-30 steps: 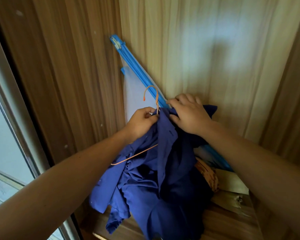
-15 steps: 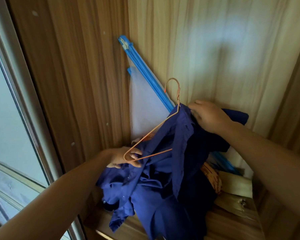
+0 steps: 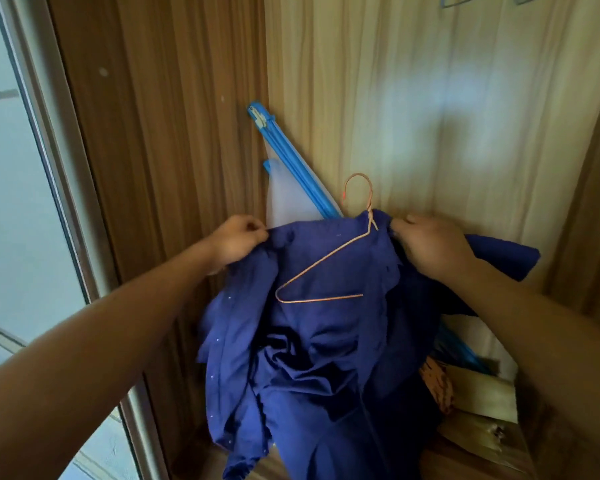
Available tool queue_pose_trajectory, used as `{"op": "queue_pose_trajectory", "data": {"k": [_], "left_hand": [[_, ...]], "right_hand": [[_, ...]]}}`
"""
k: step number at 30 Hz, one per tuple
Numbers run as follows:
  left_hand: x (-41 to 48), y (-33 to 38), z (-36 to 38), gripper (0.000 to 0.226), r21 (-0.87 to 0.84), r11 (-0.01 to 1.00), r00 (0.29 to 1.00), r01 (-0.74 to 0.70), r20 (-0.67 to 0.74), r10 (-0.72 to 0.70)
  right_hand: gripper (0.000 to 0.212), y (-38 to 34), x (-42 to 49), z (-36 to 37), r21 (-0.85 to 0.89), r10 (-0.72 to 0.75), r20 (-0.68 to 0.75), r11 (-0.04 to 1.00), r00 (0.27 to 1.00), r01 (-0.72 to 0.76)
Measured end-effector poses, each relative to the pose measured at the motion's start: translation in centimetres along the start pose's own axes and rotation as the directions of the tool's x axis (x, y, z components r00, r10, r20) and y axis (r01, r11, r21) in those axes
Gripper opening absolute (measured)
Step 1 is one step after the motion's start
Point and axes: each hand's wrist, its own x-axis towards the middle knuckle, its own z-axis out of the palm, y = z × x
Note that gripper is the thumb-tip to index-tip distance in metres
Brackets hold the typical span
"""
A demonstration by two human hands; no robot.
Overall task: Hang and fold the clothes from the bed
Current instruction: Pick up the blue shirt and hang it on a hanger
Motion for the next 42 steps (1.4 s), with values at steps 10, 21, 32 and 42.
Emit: {"op": "queue_pose_trajectory", "data": {"k": [10,21,32,42], "left_hand": [[-0.8,6.3,0.1,0.042,0.655,0.609,0.820,-0.447,0.027,0.572],[1.7,8.7,-5.4,0.038,0.755,0.594,0.908,-0.277,0.004,0.419],[2.9,12.9,-5.6,0.044,0.679,0.575,0.867,-0.456,0.196,0.457],[4.0,15.9,-8.9,0.057,0.848,0.485,0.891,-0.214,-0.033,0.452]], "right_hand": [[0.014,-3.5,5.5,-4.2,0.281,0.083,-0.242,0.960,0.967,-0.012],[0.015,0.1,7.5,-5.3,0.175,0.111,-0.101,0.980,0.989,-0.093],[0.009,-1.8,11.4,-6.8,0.227,0.128,-0.166,0.970,0.978,-0.088],[0.028,2.5,12.6,-8.5,0.118,0.255,-0.105,0.963,0.961,-0.242]]}}
